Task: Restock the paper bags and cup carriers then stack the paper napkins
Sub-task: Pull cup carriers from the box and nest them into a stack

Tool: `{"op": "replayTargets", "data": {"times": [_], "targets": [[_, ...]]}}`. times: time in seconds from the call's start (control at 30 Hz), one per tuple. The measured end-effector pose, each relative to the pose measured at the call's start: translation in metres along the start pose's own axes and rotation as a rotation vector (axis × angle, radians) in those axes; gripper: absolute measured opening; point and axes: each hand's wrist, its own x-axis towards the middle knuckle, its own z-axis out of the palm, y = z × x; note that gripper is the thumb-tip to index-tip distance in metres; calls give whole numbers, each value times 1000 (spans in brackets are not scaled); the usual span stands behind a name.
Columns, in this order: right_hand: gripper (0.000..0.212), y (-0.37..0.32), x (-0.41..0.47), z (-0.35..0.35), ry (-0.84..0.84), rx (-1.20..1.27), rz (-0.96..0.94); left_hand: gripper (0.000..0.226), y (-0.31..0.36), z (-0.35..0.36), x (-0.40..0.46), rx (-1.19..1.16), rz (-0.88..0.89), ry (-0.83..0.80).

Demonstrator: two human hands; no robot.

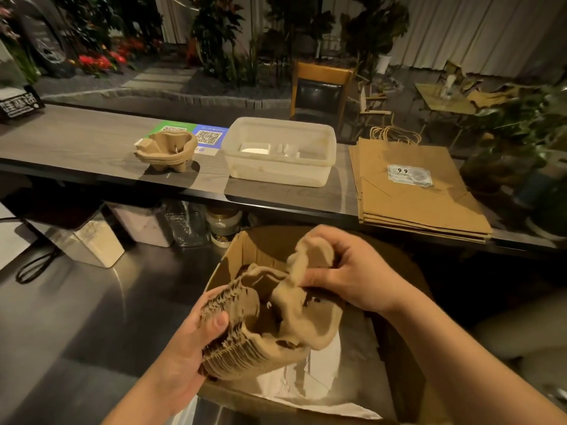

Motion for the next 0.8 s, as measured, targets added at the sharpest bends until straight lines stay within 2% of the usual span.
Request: {"op": "replayTargets", "data": {"times": [0.07, 0.2, 0.27, 0.33, 0.4, 0.47, 0.5, 0.53, 0.57, 0.6, 0.63, 0.7, 0.8], "targets": [[33, -7, 5, 6, -82, -204, -36, 126, -2, 0, 1, 18, -7, 7], [50, -7, 9, 20, -291, -575, -31, 127, 0, 0, 0, 31, -31, -15], [55, -4, 11, 32, -318, -628, -20, 126, 2, -1, 1, 16, -71, -26], [55, 7, 12, 41, -314, -493, -20, 126, 1, -3, -1, 12, -84, -26], [58, 19, 14, 41, -278, -172, 8, 126, 0, -8, -1, -16, -42, -42], [62, 40, 19, 39, -26, 307, 120, 125, -1, -10, 7, -37, 18, -81], [57, 56, 25, 40, 132, 452, 222, 126, 0, -12, 12, -68, 23, -79], [50, 72, 31, 43, 269, 457, 332, 125, 2, -13, 16, -126, 29, -89], [44, 88, 37, 47, 351, 314, 468, 114, 7, -9, 17, -217, 81, -98], [44, 105, 41, 52, 367, 126, 605, 89, 6, -13, 15, -210, 143, -61], [49, 122, 42, 57, 337, -62, 691, 69, 2, -21, 9, -264, 122, 19], [51, 145, 41, 67, 206, -302, 731, 62, -6, -32, 7, -463, 65, -80], [62, 164, 40, 83, -58, -522, 699, 64, -12, -28, 13, -568, 92, -335]]}}
